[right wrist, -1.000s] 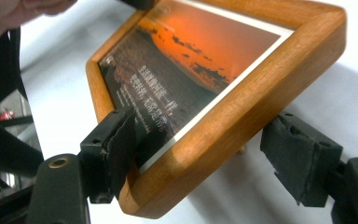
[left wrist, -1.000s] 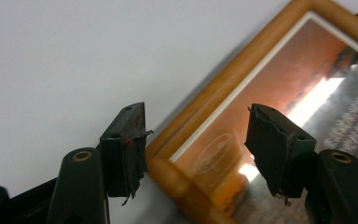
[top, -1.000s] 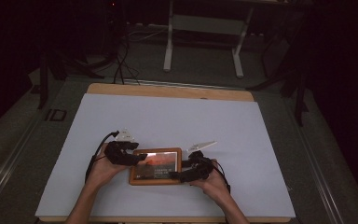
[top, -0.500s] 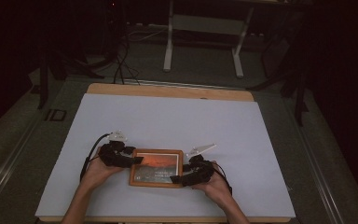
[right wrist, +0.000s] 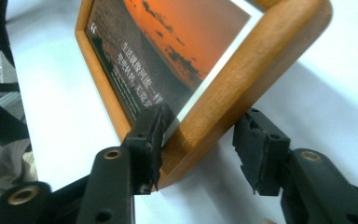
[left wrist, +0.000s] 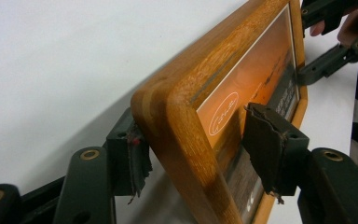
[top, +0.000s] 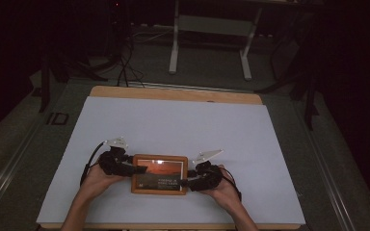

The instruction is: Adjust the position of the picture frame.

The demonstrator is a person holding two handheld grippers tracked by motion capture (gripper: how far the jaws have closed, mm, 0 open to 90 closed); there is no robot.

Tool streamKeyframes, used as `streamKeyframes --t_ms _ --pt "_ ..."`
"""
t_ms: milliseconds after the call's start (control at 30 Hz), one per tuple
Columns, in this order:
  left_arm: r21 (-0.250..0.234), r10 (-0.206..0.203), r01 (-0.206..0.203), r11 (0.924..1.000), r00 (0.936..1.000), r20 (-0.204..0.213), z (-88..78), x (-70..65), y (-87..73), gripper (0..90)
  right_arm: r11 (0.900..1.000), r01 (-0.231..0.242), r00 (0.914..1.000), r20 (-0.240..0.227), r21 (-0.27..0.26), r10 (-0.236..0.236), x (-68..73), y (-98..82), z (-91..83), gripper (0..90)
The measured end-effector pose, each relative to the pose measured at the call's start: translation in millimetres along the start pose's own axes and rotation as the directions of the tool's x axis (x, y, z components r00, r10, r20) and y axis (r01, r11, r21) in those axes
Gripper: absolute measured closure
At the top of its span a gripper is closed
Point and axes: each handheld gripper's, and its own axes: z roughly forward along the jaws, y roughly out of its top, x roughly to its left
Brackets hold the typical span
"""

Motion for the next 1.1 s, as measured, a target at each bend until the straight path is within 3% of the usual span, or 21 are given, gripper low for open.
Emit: streamKeyframes --t_ms 133,300,500,667,833,1100 --pt "-0.023 0.011 -0.010 0.9997 0.9998 0.015 -10.1 -4.2 -2.5 49.5 0.999 -0.019 0.9991 -0.038 -0.037 0.017 -3.4 -0.7 -3.3 59.7" --pt "-0.038 0.052 -0.051 0.9980 0.9982 0.029 -18.4 -11.6 -3.8 55.6 0.996 -0.024 0.9951 -0.098 -0.091 0.015 -5.4 -0.3 -7.8 62.7" --pt "-0.040 0.072 -0.071 0.9966 0.9972 0.021 -21.3 -15.4 -5.3 56.4 0.994 0.000 0.9947 -0.103 -0.114 -0.012 -3.6 -0.2 -9.0 63.0" --pt "-0.046 0.084 -0.082 0.9956 0.9956 0.043 -25.3 -18.2 -5.4 57.9 0.985 -0.010 0.9861 -0.165 -0.171 -0.019 -7.2 -1.5 -16.9 67.2" --pt "-0.065 0.081 -0.076 0.9949 0.9945 0.067 -26.0 -18.1 -4.5 58.4 0.978 0.049 0.9869 -0.141 -0.202 -0.078 -2.8 6.3 -30.9 68.9" --pt "-0.027 0.093 -0.091 0.9955 0.9927 0.078 -9.9 -23.8 0.5 59.6 0.960 0.126 0.9872 -0.064 -0.249 -0.146 -4.8 26.3 -62.2 68.9"
